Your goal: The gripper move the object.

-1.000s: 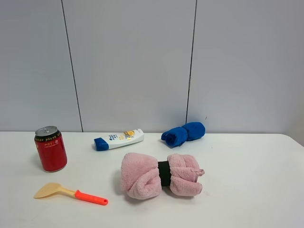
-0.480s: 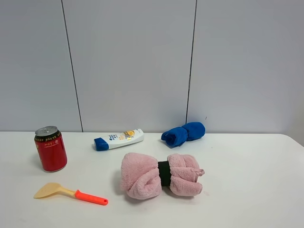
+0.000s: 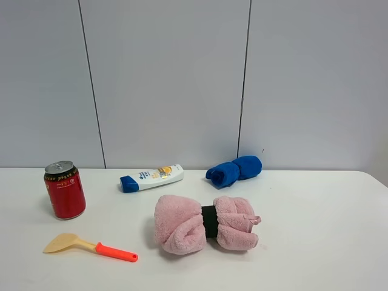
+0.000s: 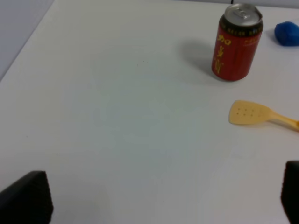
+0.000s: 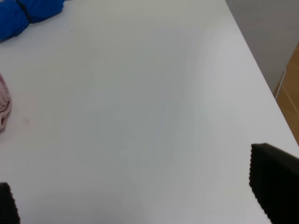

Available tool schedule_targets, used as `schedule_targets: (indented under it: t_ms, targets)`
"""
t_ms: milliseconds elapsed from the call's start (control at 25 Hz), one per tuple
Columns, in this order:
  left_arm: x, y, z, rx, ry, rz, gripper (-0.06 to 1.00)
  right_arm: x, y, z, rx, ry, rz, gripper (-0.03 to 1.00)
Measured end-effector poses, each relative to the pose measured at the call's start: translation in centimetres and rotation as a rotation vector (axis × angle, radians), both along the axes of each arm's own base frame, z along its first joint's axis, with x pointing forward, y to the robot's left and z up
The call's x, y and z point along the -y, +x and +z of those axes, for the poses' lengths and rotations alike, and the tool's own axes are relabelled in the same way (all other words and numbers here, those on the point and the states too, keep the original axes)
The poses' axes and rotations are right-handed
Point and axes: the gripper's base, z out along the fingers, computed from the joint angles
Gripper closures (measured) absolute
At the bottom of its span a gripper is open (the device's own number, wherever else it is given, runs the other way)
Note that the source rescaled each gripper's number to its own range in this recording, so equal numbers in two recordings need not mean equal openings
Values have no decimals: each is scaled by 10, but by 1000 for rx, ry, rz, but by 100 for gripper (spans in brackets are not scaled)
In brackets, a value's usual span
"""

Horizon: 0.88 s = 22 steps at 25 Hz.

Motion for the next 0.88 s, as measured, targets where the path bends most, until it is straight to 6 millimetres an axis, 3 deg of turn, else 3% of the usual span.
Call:
schedule_targets:
  t_ms: [880]
  targets:
    - [0, 0, 0, 0, 0, 0, -6, 0, 0, 0, 0, 0, 0, -3]
